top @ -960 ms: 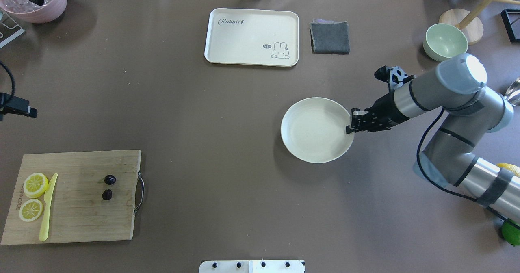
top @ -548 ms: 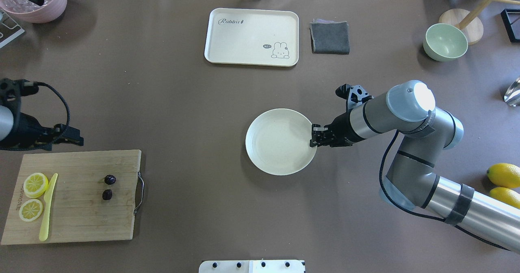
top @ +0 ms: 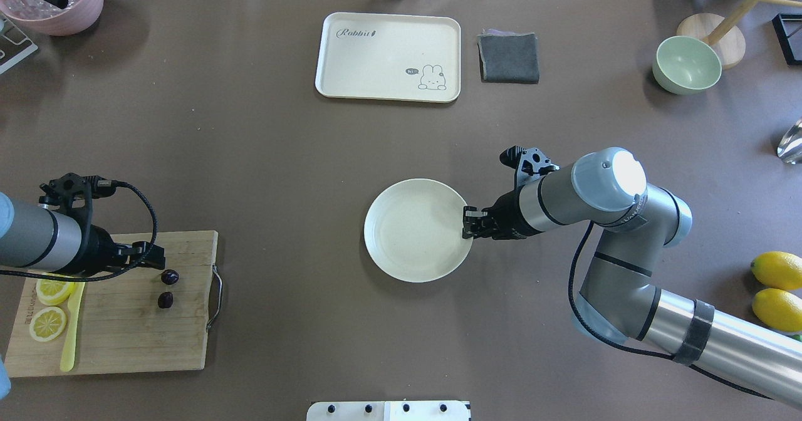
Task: Place red cherry on plate
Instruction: 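Slide the plate toward center with the right gripper while the left grasps the cherries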
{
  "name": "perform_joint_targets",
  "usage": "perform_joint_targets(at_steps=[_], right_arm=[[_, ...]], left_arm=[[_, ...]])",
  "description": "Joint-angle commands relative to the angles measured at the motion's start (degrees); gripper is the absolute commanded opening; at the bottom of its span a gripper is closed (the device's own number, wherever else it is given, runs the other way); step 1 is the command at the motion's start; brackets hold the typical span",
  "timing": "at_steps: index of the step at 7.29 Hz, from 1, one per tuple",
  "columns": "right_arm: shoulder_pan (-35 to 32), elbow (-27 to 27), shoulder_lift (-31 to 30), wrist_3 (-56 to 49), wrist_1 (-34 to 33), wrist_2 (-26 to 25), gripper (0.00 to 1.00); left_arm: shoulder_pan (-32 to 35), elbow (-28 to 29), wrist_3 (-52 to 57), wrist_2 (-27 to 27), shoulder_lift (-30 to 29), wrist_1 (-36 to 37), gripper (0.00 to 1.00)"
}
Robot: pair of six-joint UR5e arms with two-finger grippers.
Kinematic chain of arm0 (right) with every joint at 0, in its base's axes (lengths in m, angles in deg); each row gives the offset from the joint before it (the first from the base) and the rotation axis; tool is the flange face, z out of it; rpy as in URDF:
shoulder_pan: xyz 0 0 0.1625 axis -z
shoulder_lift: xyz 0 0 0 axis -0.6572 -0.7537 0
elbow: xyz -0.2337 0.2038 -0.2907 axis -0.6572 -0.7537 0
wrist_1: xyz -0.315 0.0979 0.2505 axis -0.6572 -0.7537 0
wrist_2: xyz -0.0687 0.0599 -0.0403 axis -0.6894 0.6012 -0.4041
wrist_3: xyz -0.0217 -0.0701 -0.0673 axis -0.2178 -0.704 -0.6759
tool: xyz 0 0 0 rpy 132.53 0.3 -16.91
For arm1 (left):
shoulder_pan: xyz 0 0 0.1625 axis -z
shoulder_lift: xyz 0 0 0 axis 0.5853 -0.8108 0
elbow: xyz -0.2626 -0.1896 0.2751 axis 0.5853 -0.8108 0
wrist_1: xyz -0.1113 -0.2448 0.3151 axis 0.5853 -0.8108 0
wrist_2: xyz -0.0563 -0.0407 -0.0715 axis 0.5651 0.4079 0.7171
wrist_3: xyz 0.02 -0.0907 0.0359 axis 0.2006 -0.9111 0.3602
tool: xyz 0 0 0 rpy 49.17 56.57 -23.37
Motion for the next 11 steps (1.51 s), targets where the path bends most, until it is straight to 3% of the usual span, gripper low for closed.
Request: perform_joint_targets(at_steps=[1, 2, 5, 7, 8, 9, 11], right_arm=[[0.2, -0.1, 0.1, 0.1, -0.2, -0.3, 0.0], [0.2, -0.2, 0.5, 0.1, -0.2, -0.3, 0.08], [1.3, -0.4, 2.2, 2.1, -0.2, -0.6, 0.07], [2.8, -0.1, 2.5, 2.3, -0.2, -3.6, 0.09], [2.8, 0.3, 2.6, 3.1, -0.2, -3.9, 0.98], [2.9, 2.0, 2.6, 6.2, -2.4, -6.5, 1.0], [2.9, 7.3, 2.7, 6.2, -8.5, -6.3, 1.0]], left_arm=[[-1.3, 0.0, -0.1, -0.4, 0.0, 0.0, 0.78], [-1.5, 0.2, -0.1, -0.4, -0.2, 0.0, 0.78], [-2.5, 0.3, -0.3, -1.2, -1.0, 0.0, 0.76], [-3.2, 1.1, -0.3, -1.5, -1.1, -0.1, 0.7], [-3.2, 1.1, -0.3, -1.5, -1.1, -0.1, 0.6], [-3.5, 1.1, -0.7, -1.6, -1.0, -0.1, 0.54], [-4.7, 1.0, -2.9, -1.6, -1.4, -0.2, 0.51]])
